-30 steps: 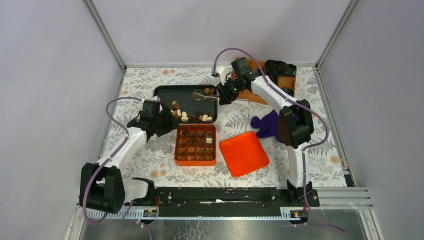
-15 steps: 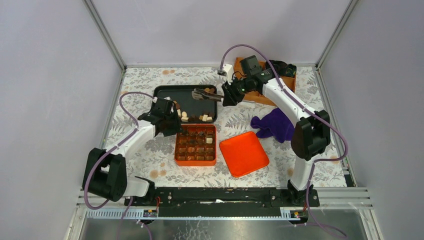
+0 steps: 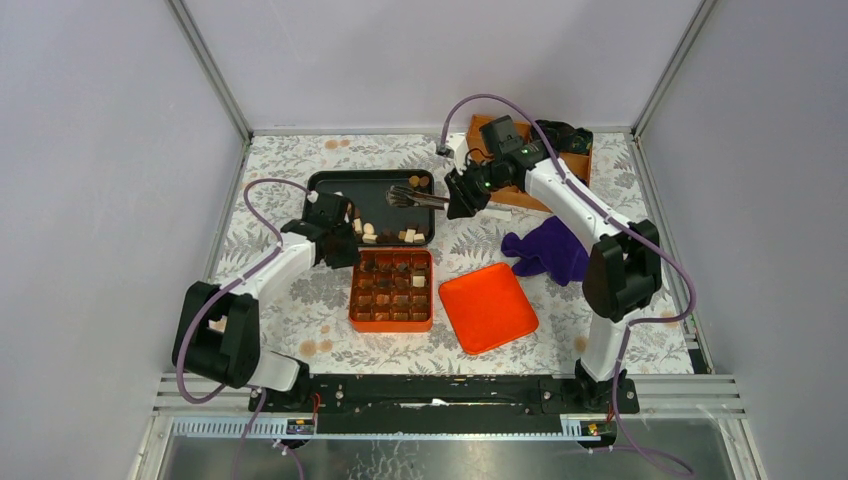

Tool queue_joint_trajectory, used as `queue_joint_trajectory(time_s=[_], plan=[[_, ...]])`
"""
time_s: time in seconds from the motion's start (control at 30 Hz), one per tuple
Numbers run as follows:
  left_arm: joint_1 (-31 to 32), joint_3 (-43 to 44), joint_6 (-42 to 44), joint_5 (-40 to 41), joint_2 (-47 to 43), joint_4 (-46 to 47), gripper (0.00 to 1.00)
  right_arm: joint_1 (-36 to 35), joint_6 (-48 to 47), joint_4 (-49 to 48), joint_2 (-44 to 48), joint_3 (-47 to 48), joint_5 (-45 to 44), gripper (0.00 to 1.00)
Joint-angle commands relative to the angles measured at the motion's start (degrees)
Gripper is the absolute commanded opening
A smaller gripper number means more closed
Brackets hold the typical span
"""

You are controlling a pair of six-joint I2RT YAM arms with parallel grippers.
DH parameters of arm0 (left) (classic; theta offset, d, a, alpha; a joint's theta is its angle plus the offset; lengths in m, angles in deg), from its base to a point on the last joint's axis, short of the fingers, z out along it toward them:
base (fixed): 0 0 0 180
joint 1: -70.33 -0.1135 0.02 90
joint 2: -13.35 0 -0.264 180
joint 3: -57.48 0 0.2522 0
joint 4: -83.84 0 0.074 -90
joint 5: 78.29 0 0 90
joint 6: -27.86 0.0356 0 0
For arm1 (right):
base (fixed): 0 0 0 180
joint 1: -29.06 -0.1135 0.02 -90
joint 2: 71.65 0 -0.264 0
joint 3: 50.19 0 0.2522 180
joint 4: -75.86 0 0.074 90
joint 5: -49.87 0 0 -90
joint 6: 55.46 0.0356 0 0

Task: Pack the chocolate
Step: Pick up the packing box from the center of the board.

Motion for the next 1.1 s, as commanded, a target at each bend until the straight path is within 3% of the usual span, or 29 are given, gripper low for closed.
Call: queue_joint_trajectory(time_s=[0.0, 0.27, 0.57, 0.9, 1.07], plan=[[0.27, 1.47, 1.47, 1.15, 1.2, 1.76, 0.28, 0.17, 0.72, -0.51, 5.71, -0.71, 2.71, 0.14], [0.28, 0.48, 1.56, 0.61, 1.6, 3.27, 0.21, 0.17, 0.54, 1.46, 8.36, -1.08, 4.58, 0.14], [1.14, -1.41, 1.19, 3.14, -3.6, 6.38, 0.0, 0.16, -0.37, 5.76, 10.88, 0.52, 7.2, 0.14], [4.61, -10.81, 3.14, 8.12, -18.32, 19.44, 0.0, 0.16, -3.32, 12.72, 13.75, 4.44, 10.43, 0.14], [4.94, -13.16, 3.63, 8.91, -21.89, 21.19, 0.0, 0.16, -5.44, 15.84, 15.04, 5.51, 12.59, 0.14]])
